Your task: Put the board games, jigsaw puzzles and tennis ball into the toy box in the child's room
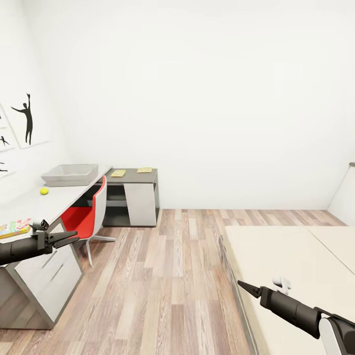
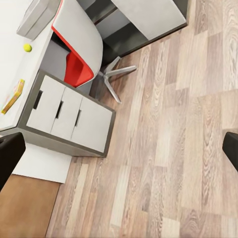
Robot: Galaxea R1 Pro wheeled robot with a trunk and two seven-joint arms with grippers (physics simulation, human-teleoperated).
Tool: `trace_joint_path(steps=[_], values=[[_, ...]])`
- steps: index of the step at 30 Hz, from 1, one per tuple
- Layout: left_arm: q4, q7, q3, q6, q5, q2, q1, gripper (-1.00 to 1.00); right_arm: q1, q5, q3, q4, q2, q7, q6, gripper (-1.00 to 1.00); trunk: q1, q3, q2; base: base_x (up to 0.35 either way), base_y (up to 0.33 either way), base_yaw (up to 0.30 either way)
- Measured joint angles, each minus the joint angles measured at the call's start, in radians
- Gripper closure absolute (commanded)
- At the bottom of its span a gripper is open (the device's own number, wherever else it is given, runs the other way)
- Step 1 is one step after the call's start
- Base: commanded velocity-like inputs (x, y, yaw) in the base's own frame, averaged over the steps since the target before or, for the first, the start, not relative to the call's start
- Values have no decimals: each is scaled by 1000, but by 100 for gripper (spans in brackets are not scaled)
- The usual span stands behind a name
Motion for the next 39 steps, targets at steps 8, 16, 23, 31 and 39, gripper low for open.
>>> trace_joint_path(steps=[8, 16, 23, 31, 39], values=[[0, 0, 0, 0, 0, 0, 0, -100, 0, 0, 1, 1, 0, -3, 0, -100, 0, 2, 0, -2, 0, -97], [0, 0, 0, 0, 0, 0, 0, -100, -1, 0, 1, 1, 0, -3, 0, -100, 0, 4, 0, 0, 0, -49], [0, 0, 0, 0, 0, 0, 0, -100, -1, 0, 2, 2, 0, -3, 0, -100, 0, 4, 0, -1, 0, -10], [0, 0, 0, 0, 0, 0, 0, -100, -1, 0, 2, 1, 0, -3, 0, -100, 0, 4, 0, -79, 0, -2], [0, 0, 0, 0, 0, 0, 0, -100, -1, 0, 2, 2, 0, -3, 0, -100, 0, 4, 0, -36, 0, 0]])
